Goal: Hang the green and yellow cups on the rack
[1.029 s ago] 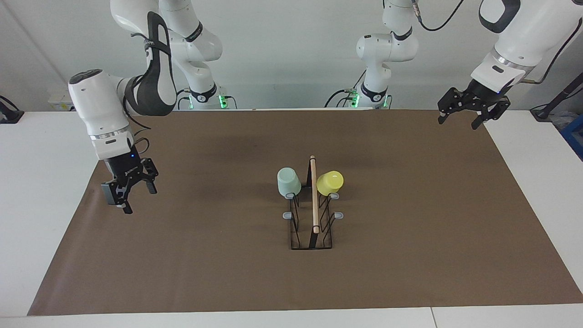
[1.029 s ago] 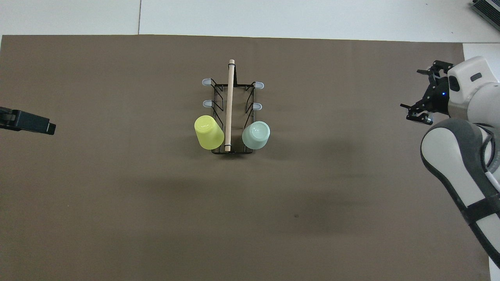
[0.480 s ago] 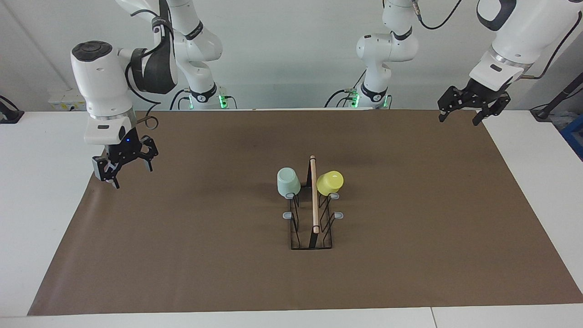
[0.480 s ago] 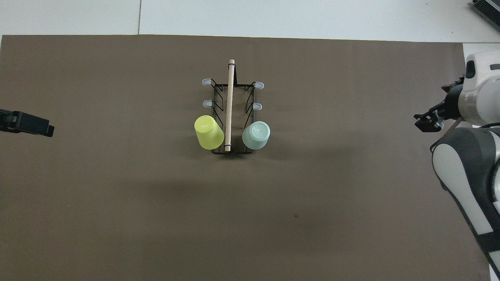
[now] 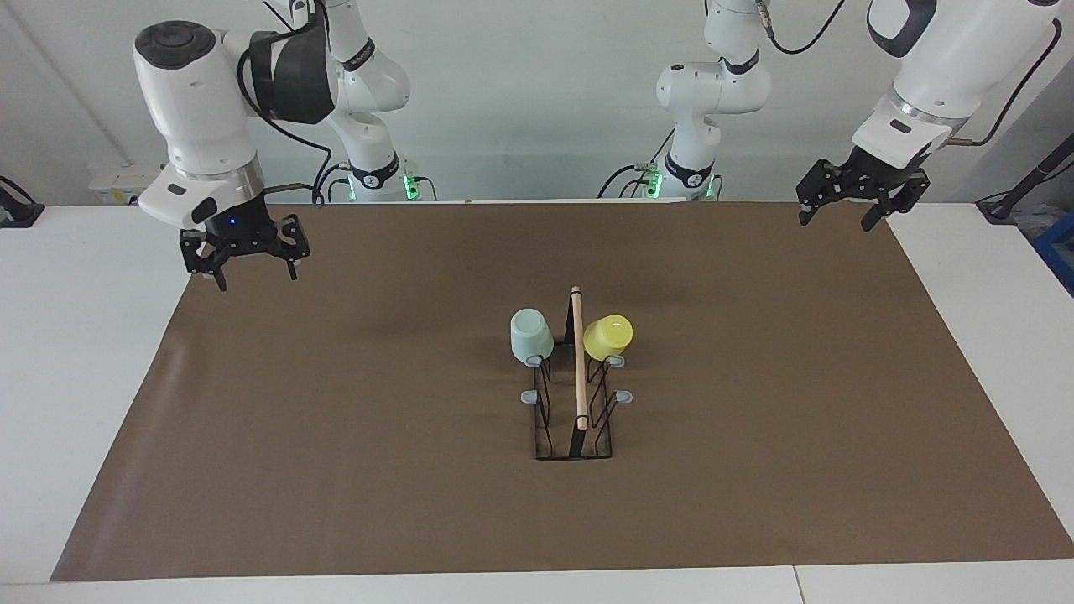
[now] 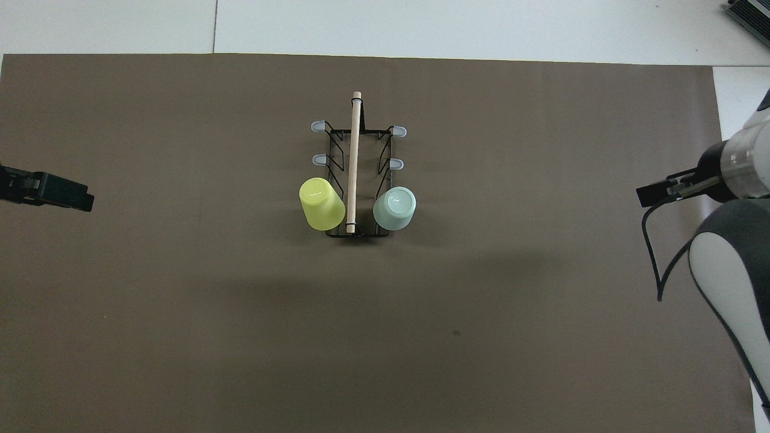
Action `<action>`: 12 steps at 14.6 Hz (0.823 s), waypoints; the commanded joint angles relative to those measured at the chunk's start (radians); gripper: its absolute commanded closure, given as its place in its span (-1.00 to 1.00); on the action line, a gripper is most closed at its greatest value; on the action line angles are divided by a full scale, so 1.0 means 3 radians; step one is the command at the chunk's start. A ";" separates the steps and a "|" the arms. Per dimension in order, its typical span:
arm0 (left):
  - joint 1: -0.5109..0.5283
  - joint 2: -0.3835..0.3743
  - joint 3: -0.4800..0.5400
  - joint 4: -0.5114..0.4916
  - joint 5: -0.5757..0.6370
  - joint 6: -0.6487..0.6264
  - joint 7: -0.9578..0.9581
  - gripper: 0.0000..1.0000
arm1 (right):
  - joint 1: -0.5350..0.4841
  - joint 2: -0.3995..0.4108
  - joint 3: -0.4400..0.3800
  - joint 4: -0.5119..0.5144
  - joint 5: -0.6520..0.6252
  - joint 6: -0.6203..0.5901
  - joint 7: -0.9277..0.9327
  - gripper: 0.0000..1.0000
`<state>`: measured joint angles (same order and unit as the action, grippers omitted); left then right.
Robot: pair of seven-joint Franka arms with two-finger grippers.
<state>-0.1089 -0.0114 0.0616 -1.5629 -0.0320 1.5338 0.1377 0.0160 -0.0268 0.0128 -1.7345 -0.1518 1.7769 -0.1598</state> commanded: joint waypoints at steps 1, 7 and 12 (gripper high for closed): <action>0.0051 -0.0034 -0.0052 -0.0011 0.0050 -0.0010 -0.0050 -1.00 | -0.0012 0.0023 0.0029 0.0325 0.0055 -0.0471 0.0424 -1.00; 0.0061 -0.0054 -0.0052 -0.0047 0.0045 0.0021 -0.0040 -1.00 | -0.0120 -0.0100 -0.0078 0.0259 0.0695 -0.0682 0.0830 -1.00; 0.0056 -0.0090 -0.0052 -0.0123 0.0045 0.0011 -0.0065 -1.00 | -0.0089 -0.0095 -0.0078 0.0259 0.0639 -0.0616 0.0799 -1.00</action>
<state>-0.1062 -0.0119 0.0604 -1.5665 -0.0316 1.5349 0.1351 -0.0099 -0.0336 -0.0172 -1.6321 0.0331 1.5763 0.0727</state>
